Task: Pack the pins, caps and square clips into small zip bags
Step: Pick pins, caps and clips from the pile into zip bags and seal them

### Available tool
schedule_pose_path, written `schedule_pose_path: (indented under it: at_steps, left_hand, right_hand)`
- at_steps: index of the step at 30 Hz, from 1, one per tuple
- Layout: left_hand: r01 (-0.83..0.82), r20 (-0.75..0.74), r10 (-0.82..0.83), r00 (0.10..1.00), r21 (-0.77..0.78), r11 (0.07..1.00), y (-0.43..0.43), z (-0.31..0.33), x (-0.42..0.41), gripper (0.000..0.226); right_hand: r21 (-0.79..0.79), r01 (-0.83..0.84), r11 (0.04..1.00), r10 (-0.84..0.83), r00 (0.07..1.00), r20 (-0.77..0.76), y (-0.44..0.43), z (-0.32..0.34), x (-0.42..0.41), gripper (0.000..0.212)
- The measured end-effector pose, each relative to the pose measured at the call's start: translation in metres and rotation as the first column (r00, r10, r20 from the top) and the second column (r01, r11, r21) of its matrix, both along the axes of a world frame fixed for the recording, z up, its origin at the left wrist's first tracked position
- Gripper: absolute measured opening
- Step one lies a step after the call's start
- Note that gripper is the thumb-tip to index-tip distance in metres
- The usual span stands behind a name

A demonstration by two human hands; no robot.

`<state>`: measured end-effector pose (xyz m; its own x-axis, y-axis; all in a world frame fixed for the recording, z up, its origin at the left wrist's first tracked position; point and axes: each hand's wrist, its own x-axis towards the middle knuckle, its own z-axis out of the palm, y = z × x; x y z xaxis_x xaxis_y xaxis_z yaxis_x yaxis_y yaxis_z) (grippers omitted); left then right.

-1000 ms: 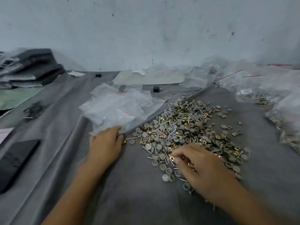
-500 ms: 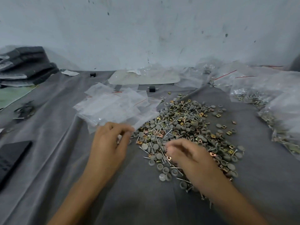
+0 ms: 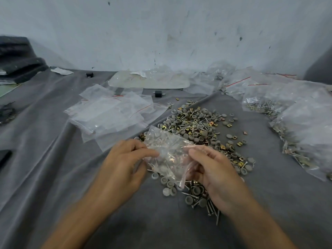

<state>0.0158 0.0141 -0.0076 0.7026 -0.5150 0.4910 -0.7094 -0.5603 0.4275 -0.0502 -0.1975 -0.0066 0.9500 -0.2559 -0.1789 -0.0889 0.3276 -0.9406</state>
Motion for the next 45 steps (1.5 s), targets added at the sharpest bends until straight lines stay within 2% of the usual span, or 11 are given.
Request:
schedule_pose_path:
  at_steps: [3, 6, 12, 16, 20, 23, 28, 31, 35, 40, 45]
  left_hand:
    - [-0.001, -0.101, 0.001, 0.995, 0.002, 1.0, -0.006, 0.0, -0.008, 0.035]
    - [0.037, -0.133, -0.048, 0.99, -0.083, 0.996, -0.012, 0.004, -0.016, 0.039]
    - [-0.01, 0.013, 0.012, 1.0, -0.135, 0.991, -0.015, 0.006, -0.025, 0.044]
    - [0.024, 0.062, -0.025, 0.998, 0.008, 1.0, -0.022, 0.001, -0.022, 0.04]
    - [0.039, -0.022, -0.041, 0.999, -0.049, 0.998, -0.022, 0.0, -0.017, 0.012]
    - [-0.007, -0.073, 0.001, 0.997, -0.076, 0.997, -0.021, 0.001, -0.018, 0.003]
    - [-0.006, -0.06, 0.011, 0.998, 0.073, 0.997, -0.022, -0.004, -0.025, 0.012]
    - [-0.033, -0.008, 0.034, 0.999, 0.1, 0.994, -0.023, -0.005, -0.027, 0.01]
    - [-0.079, 0.051, 0.077, 0.996, 0.048, 0.996, -0.021, -0.002, -0.025, 0.014]
    - [0.006, 0.012, -0.007, 1.0, 0.064, 0.998, -0.027, -0.007, -0.033, 0.019]
    - [0.036, -0.043, -0.033, 0.999, 0.07, 0.997, -0.031, -0.01, -0.036, 0.037]
  right_hand:
    - [-0.048, -0.055, 0.997, 0.056, 0.998, 0.017, 0.007, -0.003, -0.001, 0.017]
    - [-0.053, -0.047, 0.997, 0.05, 0.997, 0.05, 0.012, -0.004, -0.001, 0.02]
    - [-0.026, 0.027, 0.999, -0.025, 0.997, 0.072, 0.012, -0.007, 0.0, 0.021]
    - [-0.016, -0.067, 0.998, 0.068, 0.99, 0.124, 0.013, -0.008, -0.001, 0.012]
    - [-0.189, -0.175, 0.966, 0.204, 0.968, 0.149, 0.016, -0.009, -0.004, 0.035]
    - [-0.308, -0.128, 0.943, 0.174, 0.976, 0.128, 0.021, -0.011, -0.004, 0.029]
    - [-0.468, -0.052, 0.882, 0.129, 0.983, 0.133, 0.029, -0.018, -0.005, 0.017]
    - [-0.568, 0.022, 0.823, 0.077, 0.986, 0.15, 0.031, -0.023, -0.006, 0.016]
    - [-0.488, 0.068, 0.87, 0.007, 0.989, 0.151, 0.028, -0.026, -0.003, 0.014]
    - [-0.475, 0.09, 0.876, -0.026, 0.99, 0.14, 0.029, -0.024, -0.004, 0.007]
    - [-0.384, 0.069, 0.921, -0.028, 0.994, 0.11, 0.026, -0.022, -0.003, 0.024]
